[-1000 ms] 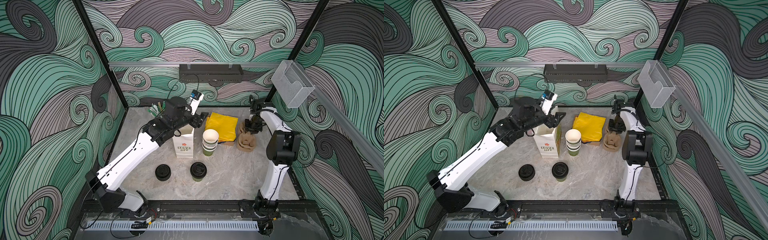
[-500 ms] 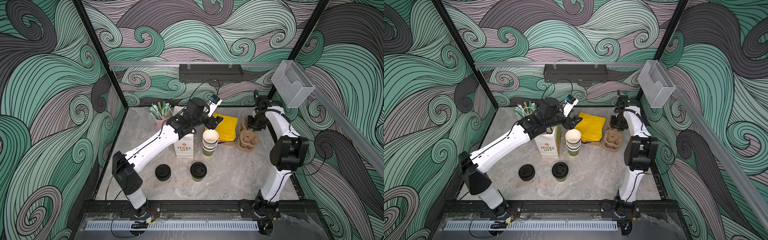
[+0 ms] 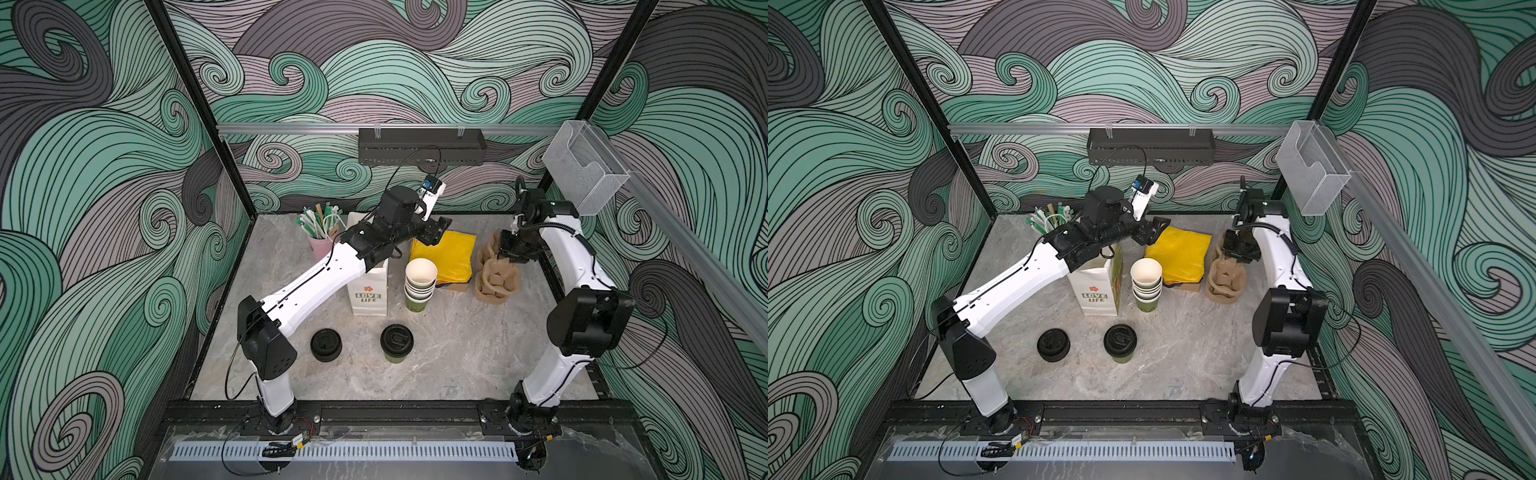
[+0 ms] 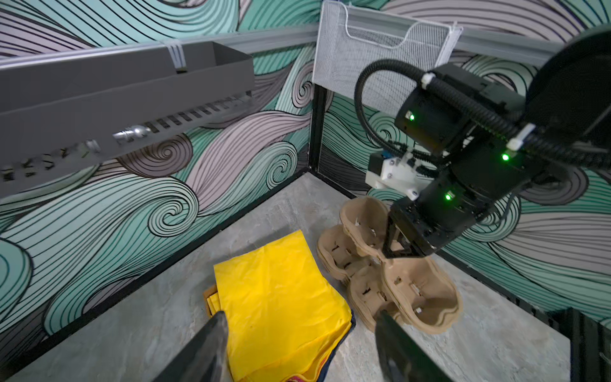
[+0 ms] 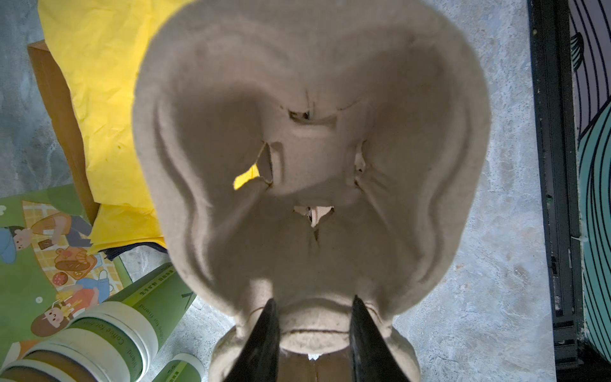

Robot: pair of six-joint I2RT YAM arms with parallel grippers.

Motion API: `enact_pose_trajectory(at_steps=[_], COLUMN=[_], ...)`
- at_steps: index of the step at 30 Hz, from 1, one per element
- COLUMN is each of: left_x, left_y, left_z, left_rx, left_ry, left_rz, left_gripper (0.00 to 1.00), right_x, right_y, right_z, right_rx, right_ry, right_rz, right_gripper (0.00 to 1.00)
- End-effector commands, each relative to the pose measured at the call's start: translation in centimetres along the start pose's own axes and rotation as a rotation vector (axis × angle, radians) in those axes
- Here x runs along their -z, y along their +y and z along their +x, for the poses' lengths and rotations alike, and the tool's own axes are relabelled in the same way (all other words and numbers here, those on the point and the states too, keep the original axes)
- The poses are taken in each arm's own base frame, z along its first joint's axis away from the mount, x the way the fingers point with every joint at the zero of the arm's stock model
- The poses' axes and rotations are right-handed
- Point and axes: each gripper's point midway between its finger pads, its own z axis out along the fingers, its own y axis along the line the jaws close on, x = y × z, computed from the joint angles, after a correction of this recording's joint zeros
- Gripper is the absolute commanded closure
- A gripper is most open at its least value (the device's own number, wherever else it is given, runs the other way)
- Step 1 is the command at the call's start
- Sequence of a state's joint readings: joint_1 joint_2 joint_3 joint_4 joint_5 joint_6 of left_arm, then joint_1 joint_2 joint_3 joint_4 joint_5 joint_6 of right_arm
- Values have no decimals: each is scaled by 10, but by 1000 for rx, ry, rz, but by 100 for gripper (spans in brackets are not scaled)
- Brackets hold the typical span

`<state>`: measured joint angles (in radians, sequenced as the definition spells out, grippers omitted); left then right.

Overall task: Pack a coffee takeout order
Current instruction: Pick up the cup tray from the cup tray.

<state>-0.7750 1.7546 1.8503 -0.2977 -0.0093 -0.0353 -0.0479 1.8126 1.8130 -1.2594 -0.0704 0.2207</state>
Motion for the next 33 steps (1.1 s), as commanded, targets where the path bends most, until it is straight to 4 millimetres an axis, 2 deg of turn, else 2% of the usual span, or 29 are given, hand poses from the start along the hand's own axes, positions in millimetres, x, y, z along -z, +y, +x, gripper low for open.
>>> enact_pose_trajectory(at_steps=[1,5,9,14,17,21,25,29,32,33], left_x=[59,105,154,213,234,241,259,246,231,233], left_y=[40,84,124,168,182,175,175,172,173,170], left_z=[-55,-56,-45,-15,9,45,68,71,76,72], left_rx=[65,62,68,191,268,359,445,594,627,618], left_ry=[-120,-53,49,153,223,368,471,419,393,369], left_rz=[-166,-391,-588,-736,-750,-587,-558,-451,-396,-381], left_gripper=[28,28,28,27,25,20,17,15,14,14], right_x=[16,31,47,62,72,86,103,117,128,131], right_y=[8,23,40,57,67,86,103,125,139,141], right_z=[17,27,34,44,47,56,66,77,85,86], right_rx=[20,56,84,113,126,166,202,216,230,230], right_ry=[24,21,6,-2,-11,-22,-48,-55,-70,-74], right_rz=[-15,-23,-44,-62,-82,-131,-169,-237,-277,-285], right_gripper=[69,69,69,69,69,69,69,69,69,69])
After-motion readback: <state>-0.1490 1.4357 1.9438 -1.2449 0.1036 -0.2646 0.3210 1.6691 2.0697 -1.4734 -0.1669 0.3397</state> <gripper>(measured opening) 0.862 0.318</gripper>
